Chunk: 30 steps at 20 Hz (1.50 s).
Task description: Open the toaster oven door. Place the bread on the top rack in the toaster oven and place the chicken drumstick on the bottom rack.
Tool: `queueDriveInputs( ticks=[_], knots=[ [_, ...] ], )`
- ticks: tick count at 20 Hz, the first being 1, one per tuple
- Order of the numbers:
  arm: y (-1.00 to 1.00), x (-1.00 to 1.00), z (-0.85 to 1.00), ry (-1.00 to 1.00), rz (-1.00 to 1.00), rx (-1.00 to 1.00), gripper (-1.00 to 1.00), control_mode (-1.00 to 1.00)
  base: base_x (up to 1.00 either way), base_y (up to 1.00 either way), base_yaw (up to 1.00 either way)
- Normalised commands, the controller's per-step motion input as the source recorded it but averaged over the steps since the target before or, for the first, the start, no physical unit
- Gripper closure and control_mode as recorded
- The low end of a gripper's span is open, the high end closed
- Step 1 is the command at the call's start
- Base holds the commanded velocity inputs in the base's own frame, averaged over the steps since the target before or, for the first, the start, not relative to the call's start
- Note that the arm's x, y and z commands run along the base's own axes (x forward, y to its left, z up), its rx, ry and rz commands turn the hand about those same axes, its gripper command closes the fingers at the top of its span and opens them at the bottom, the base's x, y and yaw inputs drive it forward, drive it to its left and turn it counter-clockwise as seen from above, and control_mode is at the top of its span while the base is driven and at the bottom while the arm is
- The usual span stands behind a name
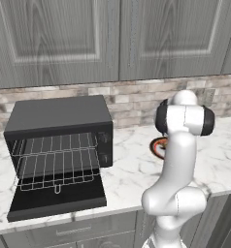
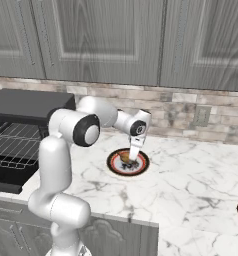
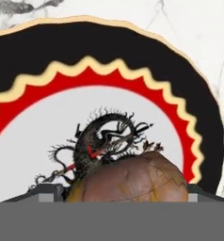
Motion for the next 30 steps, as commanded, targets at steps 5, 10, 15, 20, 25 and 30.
queueDriveInputs(
  ticks=[5,10,15,20,25,30],
  knots=[
    [0.1,-0.41,0.37,-0.13,0.08,-0.02,1.0,-1.0,0.0,0.0,0.0],
    [0.17,-0.42,0.32,-0.16,0.22,-0.1,1.0,-1.0,0.0,0.0,0.0],
    [0.19,-0.47,0.21,-0.15,0.22,-0.1,1.0,-1.0,0.0,0.0,0.0],
    [0.18,-0.47,0.28,-0.13,0.21,-0.03,1.0,-1.0,0.0,0.0,0.0],
    [0.36,-0.16,0.51,0.02,0.19,0.0,1.0,-1.0,0.0,0.0,0.0],
    [0.42,-0.13,0.45,0.01,0.11,0.0,1.0,-1.0,0.0,0.0,0.0]
  ],
)
